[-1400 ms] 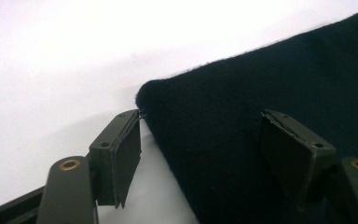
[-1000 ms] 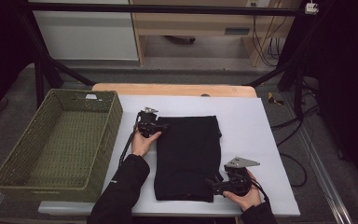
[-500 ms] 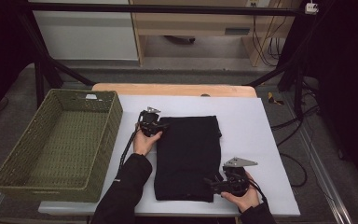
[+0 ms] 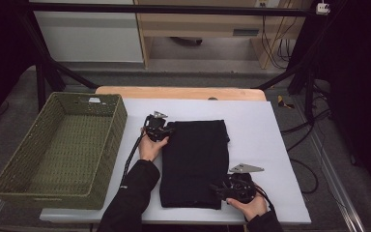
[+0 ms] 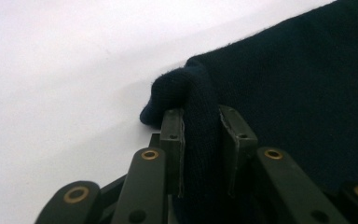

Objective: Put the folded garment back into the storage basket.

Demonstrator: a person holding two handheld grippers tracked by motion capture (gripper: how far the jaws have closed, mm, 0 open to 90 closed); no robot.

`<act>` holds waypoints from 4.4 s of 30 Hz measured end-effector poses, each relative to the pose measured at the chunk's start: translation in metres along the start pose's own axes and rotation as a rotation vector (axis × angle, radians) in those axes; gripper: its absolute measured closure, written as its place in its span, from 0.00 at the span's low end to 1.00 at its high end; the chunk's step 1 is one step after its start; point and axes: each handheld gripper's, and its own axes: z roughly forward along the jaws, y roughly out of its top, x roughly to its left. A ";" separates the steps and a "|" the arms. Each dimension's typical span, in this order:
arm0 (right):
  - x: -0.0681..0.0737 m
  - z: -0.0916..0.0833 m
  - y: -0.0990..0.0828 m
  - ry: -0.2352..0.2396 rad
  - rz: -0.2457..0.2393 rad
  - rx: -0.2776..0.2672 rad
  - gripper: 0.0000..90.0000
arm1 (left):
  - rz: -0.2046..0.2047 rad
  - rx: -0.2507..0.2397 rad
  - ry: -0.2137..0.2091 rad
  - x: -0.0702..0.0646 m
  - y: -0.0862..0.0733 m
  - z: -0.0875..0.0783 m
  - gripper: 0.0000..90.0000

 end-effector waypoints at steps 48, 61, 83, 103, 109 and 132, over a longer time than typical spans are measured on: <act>0.004 0.000 0.007 0.091 0.212 0.054 0.81 | -0.005 -0.033 -0.010 -0.005 0.012 -0.019 0.85; 0.004 -0.002 0.007 0.095 0.203 0.047 0.81 | 0.022 -0.082 -0.026 -0.012 0.023 -0.036 0.85; 0.004 -0.002 0.008 0.107 0.204 0.051 0.81 | 0.076 -0.117 -0.025 -0.031 0.038 -0.057 0.86; 0.004 -0.006 0.009 0.117 0.202 0.042 0.81 | 0.116 -0.163 -0.044 -0.049 0.055 -0.082 0.86; 0.004 -0.007 0.009 0.122 0.198 0.037 0.81 | 0.125 -0.172 -0.051 -0.053 0.059 -0.088 0.86; 0.008 -0.013 0.016 0.145 0.183 0.007 0.81 | 0.181 -0.198 -0.051 -0.069 0.075 -0.115 0.87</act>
